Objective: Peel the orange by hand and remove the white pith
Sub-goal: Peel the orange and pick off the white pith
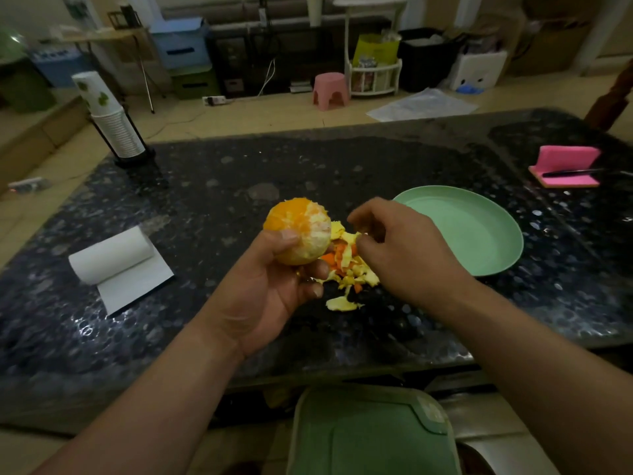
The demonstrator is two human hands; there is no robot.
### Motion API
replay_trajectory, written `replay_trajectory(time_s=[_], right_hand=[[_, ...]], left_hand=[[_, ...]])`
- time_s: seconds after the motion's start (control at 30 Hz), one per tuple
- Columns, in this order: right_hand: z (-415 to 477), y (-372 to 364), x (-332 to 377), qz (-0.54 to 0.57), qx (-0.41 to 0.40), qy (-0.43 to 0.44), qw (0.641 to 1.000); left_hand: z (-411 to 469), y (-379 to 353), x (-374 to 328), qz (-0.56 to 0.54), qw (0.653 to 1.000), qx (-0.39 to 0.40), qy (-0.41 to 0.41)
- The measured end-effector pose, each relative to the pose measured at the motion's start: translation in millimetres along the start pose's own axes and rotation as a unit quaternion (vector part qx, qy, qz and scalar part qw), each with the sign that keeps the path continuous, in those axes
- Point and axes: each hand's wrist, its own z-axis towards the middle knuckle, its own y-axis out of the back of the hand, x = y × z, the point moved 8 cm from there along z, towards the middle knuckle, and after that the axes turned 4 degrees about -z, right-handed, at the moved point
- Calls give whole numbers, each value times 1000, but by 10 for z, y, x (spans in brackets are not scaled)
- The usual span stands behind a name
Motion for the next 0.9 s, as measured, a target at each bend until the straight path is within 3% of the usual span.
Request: replay_trajectory(time_s=[0.17,0.6,0.9], right_hand=[[-196,262,431,115,-19,66,991],[-252,247,461,19,-49,108,993],[-234,264,439,56,-39,125,990]], left_hand=[[5,47,-39,74,995,-42,-45],[-36,57,-140,230,960,-97,-128],[19,67,-30,96,991,-75,-51]])
